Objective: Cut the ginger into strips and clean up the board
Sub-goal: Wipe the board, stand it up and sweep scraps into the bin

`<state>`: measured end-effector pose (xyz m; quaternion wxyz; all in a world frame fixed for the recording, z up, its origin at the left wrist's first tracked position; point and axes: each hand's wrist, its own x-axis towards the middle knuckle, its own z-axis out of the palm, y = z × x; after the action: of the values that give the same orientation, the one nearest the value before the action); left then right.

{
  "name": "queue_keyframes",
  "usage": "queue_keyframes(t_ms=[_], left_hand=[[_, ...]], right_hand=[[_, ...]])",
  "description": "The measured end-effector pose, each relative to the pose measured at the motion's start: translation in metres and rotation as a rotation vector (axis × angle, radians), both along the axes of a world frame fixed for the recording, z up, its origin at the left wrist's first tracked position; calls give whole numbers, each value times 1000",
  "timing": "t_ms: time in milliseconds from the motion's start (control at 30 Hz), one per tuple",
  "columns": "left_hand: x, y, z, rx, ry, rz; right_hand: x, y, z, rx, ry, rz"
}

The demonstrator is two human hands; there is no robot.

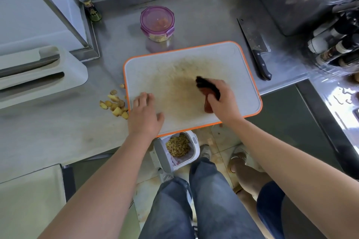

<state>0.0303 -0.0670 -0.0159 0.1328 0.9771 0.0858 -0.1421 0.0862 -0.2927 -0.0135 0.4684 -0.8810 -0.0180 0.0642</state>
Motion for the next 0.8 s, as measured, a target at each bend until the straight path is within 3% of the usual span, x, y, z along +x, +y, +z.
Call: queue_keyframes(t_ms=[100, 267, 333, 400, 533, 667, 800], left_hand=[[7, -1, 3, 27, -45, 9], [20, -1, 3, 101, -99, 10], [25, -1, 2, 110, -121, 34], [30, -1, -1, 114, -133, 59], [38, -2, -1, 102, -161, 131], [38, -2, -2, 54, -195, 176], [37, -2, -6, 17, -240, 185]], right_hand=[[4, 1, -18, -214, -42, 58], [-16, 9, 3, -53, 80, 520], [5, 3, 10, 152, 130, 359], [38, -4, 17, 274, 56, 95], [113, -31, -9, -38, -67, -212], [136, -18, -42, -153, -3, -164], [122, 32, -28, -13, -56, 187]])
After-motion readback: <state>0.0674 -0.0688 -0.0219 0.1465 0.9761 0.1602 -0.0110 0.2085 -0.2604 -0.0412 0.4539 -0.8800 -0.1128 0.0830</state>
